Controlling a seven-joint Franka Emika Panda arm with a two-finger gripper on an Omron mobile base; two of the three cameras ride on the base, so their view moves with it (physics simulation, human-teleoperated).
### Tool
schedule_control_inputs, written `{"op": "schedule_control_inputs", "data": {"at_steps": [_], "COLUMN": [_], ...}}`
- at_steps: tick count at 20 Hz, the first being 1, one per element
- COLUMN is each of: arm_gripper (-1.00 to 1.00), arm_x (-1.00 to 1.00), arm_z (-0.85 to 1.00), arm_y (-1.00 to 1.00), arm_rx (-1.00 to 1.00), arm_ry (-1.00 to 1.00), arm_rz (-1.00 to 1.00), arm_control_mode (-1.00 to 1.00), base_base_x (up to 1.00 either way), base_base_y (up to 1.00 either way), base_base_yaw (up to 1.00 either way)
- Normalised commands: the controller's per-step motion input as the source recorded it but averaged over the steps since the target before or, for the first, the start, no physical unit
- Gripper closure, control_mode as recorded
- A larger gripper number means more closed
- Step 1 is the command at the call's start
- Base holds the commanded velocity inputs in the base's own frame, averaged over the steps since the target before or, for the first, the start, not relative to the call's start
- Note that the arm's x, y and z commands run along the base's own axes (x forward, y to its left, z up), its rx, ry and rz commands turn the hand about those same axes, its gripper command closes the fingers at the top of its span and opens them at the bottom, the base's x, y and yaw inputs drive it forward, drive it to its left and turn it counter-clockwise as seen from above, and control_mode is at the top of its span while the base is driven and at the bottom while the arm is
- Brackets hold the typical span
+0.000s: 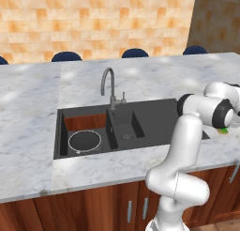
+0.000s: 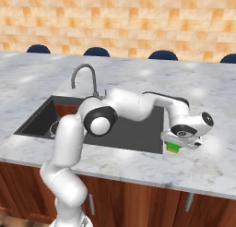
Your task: Pick the pan and sponge and place them into the sink. Then turn on the water.
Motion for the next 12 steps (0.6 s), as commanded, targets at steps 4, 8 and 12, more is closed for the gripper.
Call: {"op": "schedule_control_inputs", "data": {"at_steps": [4,8,12], "arm_gripper": [1.0,1.0,1.0], "arm_x": [-0.1,-0.06,-0.01], "arm_z": [0.38,0.33,0.22], "arm_y": [0.41,0.43,0.48], "arm_rx": [0.0,-0.05,-0.1], "arm_ry": [-0.15,-0.13,-0.11], "arm_rz": [-0.08,-0.07,-0.03], "arm_control_mode": [-1.0,-1.0,-1.0], "base_base_x": [0.0,0.0,0.0], "base_base_y": [0.0,0.0,0.0], "base_base_yaw": [0.0,0.0,0.0]}}
